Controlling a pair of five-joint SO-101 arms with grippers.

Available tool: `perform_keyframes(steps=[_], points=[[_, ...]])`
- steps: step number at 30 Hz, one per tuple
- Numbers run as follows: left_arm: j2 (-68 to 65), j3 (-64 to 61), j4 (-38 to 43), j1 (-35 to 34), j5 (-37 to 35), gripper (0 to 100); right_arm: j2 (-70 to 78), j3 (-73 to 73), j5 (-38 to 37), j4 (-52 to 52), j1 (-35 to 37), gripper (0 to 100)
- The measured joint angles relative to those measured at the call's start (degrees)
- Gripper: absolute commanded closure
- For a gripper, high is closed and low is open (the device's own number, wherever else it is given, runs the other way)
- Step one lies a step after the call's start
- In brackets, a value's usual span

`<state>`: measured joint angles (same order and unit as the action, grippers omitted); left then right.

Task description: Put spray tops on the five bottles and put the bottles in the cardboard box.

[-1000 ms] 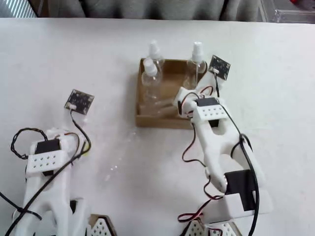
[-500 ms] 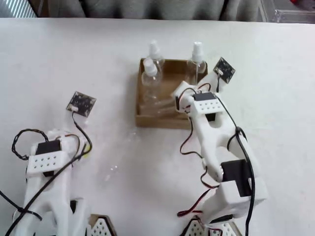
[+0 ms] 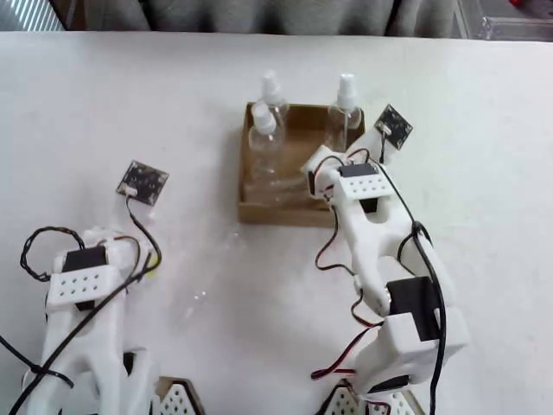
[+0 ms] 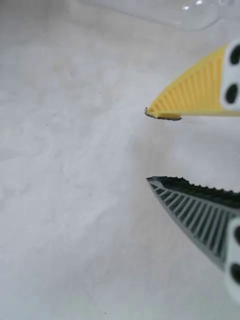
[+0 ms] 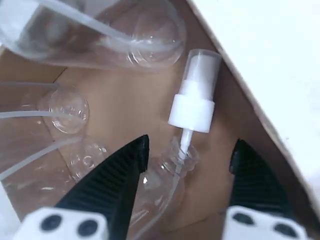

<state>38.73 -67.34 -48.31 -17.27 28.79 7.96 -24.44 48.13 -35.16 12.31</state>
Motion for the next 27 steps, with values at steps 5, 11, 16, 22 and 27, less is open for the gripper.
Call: perform_keyframes(steps=[5, 11, 16, 22, 27], points=[[0.0, 0.0, 0.0, 0.0, 0.0, 81, 0.0, 0.0, 0.0, 0.0, 0.0, 90.0], [0.0, 0.0, 0.0, 0.0, 0.0, 81, 0.0, 0.0, 0.0, 0.0, 0.0, 90.4], [0.0, 0.0, 0.0, 0.0, 0.0, 81, 0.0, 0.0, 0.0, -1.1, 0.0, 90.5], [0.0, 0.0, 0.0, 0.0, 0.0, 81, 0.0, 0.0, 0.1, -2.8, -0.6, 90.5], [0.0, 0.0, 0.0, 0.0, 0.0, 81, -0.2, 2.2, 0.0, -6.9, -2.4, 90.5]])
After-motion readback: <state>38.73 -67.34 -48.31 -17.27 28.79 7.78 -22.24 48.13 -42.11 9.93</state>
